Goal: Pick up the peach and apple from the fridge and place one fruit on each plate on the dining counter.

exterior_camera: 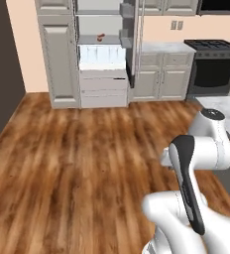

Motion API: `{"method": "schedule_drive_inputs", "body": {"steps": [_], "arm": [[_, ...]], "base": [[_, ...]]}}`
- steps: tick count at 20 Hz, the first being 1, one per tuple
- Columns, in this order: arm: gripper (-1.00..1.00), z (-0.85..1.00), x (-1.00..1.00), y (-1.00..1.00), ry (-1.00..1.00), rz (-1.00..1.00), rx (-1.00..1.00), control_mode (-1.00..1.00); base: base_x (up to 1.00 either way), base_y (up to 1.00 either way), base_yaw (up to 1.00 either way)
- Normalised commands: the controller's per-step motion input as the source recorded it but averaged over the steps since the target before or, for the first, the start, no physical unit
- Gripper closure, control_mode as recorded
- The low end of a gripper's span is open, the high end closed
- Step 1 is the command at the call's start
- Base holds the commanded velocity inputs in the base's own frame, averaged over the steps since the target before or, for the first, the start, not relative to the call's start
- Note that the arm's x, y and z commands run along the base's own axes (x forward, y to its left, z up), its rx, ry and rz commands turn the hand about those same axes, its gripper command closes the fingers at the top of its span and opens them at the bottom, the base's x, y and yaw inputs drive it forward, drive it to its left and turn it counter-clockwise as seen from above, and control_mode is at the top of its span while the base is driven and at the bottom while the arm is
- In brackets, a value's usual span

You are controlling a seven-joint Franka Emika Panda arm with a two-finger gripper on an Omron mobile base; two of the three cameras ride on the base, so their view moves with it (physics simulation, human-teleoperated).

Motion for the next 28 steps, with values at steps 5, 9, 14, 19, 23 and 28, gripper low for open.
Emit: {"method": "schedule_drive_inputs", "body": {"steps": [5,9,14,19,23,28], "arm": [[-1.0,0.0,0.0,0.0,0.0,0.0,0.0,1.0],[-1.0,0.0,0.0,0.0,0.0,0.0,0.0,1.0],[-1.0,0.0,0.0,0.0,0.0,0.0,0.0,1.0],[-1.0,0.0,0.0,0.0,0.0,0.0,0.0,1.0],[-1.0,0.0,0.0,0.0,0.0,0.0,0.0,1.0],[-1.0,0.0,0.0,0.0,0.0,0.0,0.0,1.0]], "base": [[0.96,0.34,0.0],[1.0,0.12,0.04],[1.0,0.12,0.02],[1.0,0.15,0.02],[1.0,0.22,0.02],[1.0,0.24,0.03]]}}
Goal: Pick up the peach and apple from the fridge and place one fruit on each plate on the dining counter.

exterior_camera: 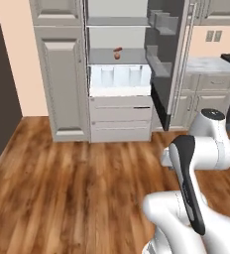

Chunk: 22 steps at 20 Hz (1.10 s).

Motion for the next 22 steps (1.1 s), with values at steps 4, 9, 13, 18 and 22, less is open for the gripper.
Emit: {"method": "schedule_drive_inputs", "body": {"steps": [4,9,13,18,22], "arm": [[-1.0,0.0,0.0,0.0,0.0,0.0,0.0,1.0],[-1.0,0.0,0.0,0.0,0.0,0.0,0.0,1.0],[-1.0,0.0,0.0,0.0,0.0,0.0,0.0,1.0],[-1.0,0.0,0.0,0.0,0.0,0.0,0.0,1.0],[-1.0,0.0,0.0,0.0,0.0,0.0,0.0,1.0]], "base": [[1.0,0.28,0.03],[1.0,0.23,0.03],[1.0,0.08,0.05],[0.98,0.0,0.04],[0.88,0.0,0.0]]}}
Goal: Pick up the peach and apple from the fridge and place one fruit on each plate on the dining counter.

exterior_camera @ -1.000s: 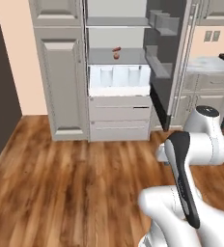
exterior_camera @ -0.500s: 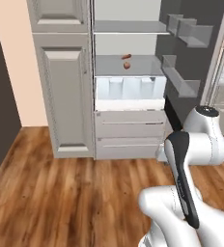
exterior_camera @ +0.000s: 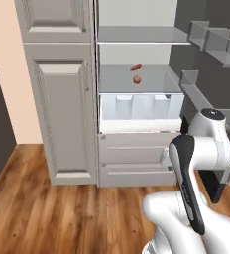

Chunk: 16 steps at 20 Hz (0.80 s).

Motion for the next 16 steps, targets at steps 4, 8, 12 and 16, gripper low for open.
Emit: {"method": "schedule_drive_inputs", "body": {"steps": [4,8,12,16], "arm": [[-1.0,0.0,0.0,0.0,0.0,0.0,0.0,1.0],[-1.0,0.0,0.0,0.0,0.0,0.0,0.0,1.0],[-1.0,0.0,0.0,0.0,0.0,0.0,0.0,1.0],[-1.0,0.0,0.0,0.0,0.0,0.0,0.0,1.0]], "base": [[0.79,0.0,0.0],[0.76,0.0,0.0],[0.63,0.0,0.0],[0.64,0.0,0.0]]}}
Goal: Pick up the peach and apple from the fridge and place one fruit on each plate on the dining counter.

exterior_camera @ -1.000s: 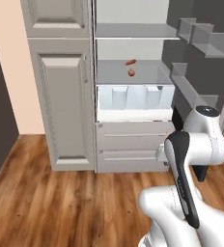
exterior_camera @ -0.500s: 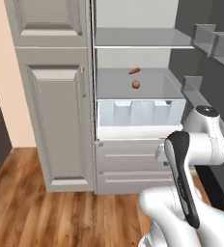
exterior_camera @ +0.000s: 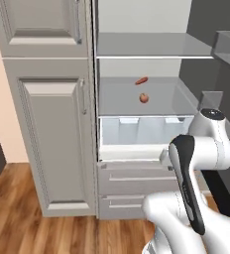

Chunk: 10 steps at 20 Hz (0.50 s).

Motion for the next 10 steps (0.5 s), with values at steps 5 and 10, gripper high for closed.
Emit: {"method": "schedule_drive_inputs", "body": {"steps": [5,10], "arm": [[-1.0,0.0,0.0,0.0,0.0,0.0,0.0,1.0],[-1.0,0.0,0.0,0.0,0.0,0.0,0.0,1.0]], "base": [[0.63,0.0,0.0],[0.56,0.0,0.0]]}}
